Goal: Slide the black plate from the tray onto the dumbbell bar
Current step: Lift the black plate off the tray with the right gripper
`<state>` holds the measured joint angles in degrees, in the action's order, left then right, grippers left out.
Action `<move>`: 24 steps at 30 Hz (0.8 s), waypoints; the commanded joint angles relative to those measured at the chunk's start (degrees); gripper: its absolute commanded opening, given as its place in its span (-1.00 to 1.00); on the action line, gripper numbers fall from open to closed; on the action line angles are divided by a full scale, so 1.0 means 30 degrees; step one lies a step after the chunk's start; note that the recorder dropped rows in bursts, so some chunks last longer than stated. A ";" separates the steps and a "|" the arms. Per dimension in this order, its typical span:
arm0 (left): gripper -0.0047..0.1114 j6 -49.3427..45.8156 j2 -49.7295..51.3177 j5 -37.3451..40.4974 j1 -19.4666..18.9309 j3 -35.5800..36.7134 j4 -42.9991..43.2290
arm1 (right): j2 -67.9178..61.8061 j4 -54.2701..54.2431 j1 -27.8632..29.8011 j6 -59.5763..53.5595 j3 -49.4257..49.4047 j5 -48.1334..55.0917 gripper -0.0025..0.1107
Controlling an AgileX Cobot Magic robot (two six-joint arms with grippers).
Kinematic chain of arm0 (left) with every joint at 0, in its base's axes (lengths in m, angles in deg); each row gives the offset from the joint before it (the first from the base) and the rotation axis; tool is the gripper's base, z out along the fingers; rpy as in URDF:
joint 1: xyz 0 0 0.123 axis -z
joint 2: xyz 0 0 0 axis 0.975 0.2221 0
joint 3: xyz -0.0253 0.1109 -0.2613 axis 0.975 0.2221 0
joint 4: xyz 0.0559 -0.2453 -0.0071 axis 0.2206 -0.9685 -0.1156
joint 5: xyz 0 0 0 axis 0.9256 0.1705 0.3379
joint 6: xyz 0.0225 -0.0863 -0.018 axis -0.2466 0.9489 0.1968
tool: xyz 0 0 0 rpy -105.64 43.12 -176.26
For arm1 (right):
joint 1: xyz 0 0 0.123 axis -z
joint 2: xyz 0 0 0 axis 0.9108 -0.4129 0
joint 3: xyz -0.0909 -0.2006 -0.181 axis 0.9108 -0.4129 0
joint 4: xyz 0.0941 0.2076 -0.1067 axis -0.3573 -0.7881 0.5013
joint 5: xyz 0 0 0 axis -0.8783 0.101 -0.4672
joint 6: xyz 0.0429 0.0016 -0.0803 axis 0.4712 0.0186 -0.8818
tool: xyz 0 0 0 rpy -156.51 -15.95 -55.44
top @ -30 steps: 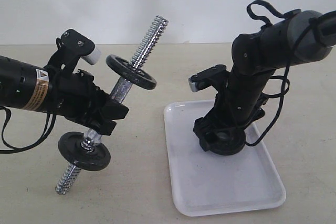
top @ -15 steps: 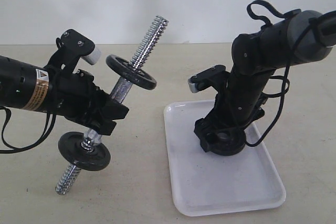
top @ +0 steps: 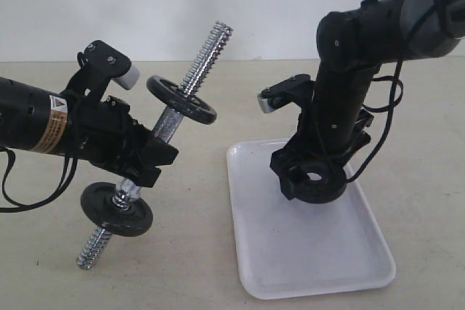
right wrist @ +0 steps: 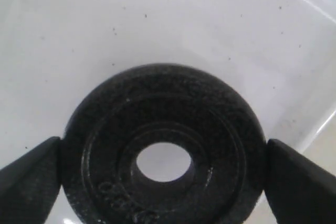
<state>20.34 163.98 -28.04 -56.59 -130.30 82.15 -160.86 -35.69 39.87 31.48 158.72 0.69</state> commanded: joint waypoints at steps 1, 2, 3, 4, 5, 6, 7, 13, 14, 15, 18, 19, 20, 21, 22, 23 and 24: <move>-0.84 0.0063 -0.1130 -0.0657 0.0023 -0.0728 -0.0698 | 0.1032 0.0192 -0.0032 -0.0184 0.0508 0.0422 -0.96; -0.84 0.0063 -0.1130 -0.0657 0.0023 -0.0728 -0.0698 | 0.1312 0.0192 -0.0032 -0.0184 0.0508 0.0375 -0.96; -0.84 0.0063 -0.1130 -0.0657 0.0023 -0.0728 -0.0698 | 0.1619 0.0192 -0.0032 -0.0217 0.0508 0.0338 -0.96; -0.84 0.0063 -0.1130 -0.0657 0.0023 -0.0728 -0.0698 | 0.1990 0.0192 -0.0032 -0.0386 0.0508 0.0284 -0.96; -0.84 0.0063 -0.1130 -0.0657 0.0023 -0.0728 -0.0698 | 0.2446 0.0192 -0.0032 -0.0637 0.0508 0.0184 -0.96; -0.84 0.0063 -0.1130 -0.0657 0.0023 -0.0728 -0.0698 | 0.2800 0.0192 -0.0032 -0.0722 0.0508 0.0134 -0.96; -0.84 0.0063 -0.1130 -0.0657 0.0023 -0.0728 -0.0698 | 0.3269 0.0192 -0.0032 -0.0975 0.0508 0.0103 -0.96; -0.84 0.0063 -0.1130 -0.0165 0.0023 -0.0728 -0.0698 | 0.4772 0.0192 0.0009 -0.1927 0.0508 0.0469 -0.96; -0.84 -0.0013 -0.1130 -0.0164 0.0023 -0.0728 -0.0698 | 0.4900 0.0192 0.0009 -0.1969 0.0508 0.0469 -0.96; -0.84 -0.0242 -0.1130 -0.0164 0.0023 -0.0689 -0.0698 | 0.5045 0.0192 0.0009 -0.2013 0.0508 0.0563 -0.96; -0.84 -0.0990 -0.1130 -0.0051 0.0023 -0.0418 -0.0698 | 0.5386 0.0192 0.0009 -0.2041 0.0508 0.0674 -0.96; -0.84 -0.1113 -0.1130 0.0237 0.0023 -0.0286 -0.0698 | 0.5484 0.0192 0.0009 -0.2041 0.0508 0.0674 -0.96; -0.84 -0.1193 -0.1094 0.0516 0.0023 -0.0224 -0.0698 | 0.5482 0.0094 0.0009 -0.2041 0.0508 0.0674 -0.96; -0.84 -0.1236 -0.1097 0.0811 0.0023 -0.0123 -0.0698 | 0.5534 0.0054 0.0009 -0.2041 0.0508 0.0674 -0.96; -0.84 -0.1236 -0.1059 0.1108 0.0023 -0.0020 -0.0698 | 0.5575 0.0014 0.0009 -0.2041 0.0508 0.0636 -0.96; -0.84 -0.1303 -0.1016 0.1281 0.0023 0.0059 -0.0698 | 0.5578 -0.0154 0.0009 -0.2093 0.0508 0.0592 -0.96; -0.84 -0.1603 -0.0975 0.1504 0.0023 0.0143 -0.0698 | 0.5655 -0.0319 0.0009 -0.2259 0.0508 0.0499 -0.96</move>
<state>17.07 163.90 -24.95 -56.59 -128.73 82.15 -145.84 -35.69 39.87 25.77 159.31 3.35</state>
